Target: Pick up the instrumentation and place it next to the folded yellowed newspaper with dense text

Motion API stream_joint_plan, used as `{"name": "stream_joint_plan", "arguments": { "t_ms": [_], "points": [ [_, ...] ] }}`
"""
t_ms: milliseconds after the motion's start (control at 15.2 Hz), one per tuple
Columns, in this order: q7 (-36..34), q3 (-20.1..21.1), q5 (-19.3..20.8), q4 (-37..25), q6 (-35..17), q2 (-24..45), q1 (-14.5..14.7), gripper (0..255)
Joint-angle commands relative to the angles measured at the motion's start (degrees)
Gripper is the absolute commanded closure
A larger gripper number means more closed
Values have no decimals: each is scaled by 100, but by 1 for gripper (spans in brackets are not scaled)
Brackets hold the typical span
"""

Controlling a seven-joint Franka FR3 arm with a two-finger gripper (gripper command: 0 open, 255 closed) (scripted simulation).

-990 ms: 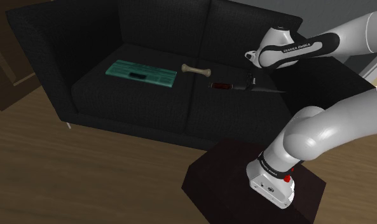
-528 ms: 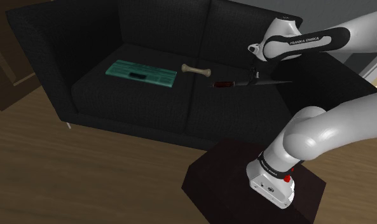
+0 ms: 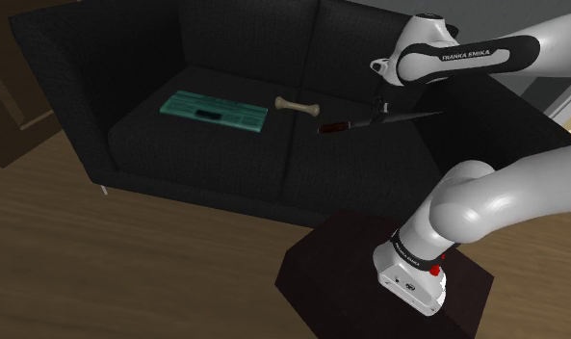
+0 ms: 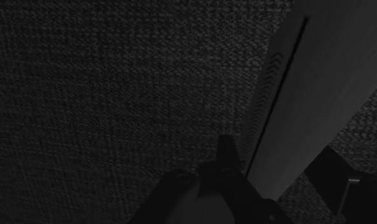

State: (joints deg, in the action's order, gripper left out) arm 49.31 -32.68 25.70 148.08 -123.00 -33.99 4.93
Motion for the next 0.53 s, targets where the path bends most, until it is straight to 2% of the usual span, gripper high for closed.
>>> {"name": "stream_joint_plan", "arguments": {
  "t_ms": [0, 462],
  "points": [
    [-321, 256, -89, 97, 10, -29, 108, 255],
    [-1347, 1101, -516, 163, 80, 61, 610, 255]
  ]
}}
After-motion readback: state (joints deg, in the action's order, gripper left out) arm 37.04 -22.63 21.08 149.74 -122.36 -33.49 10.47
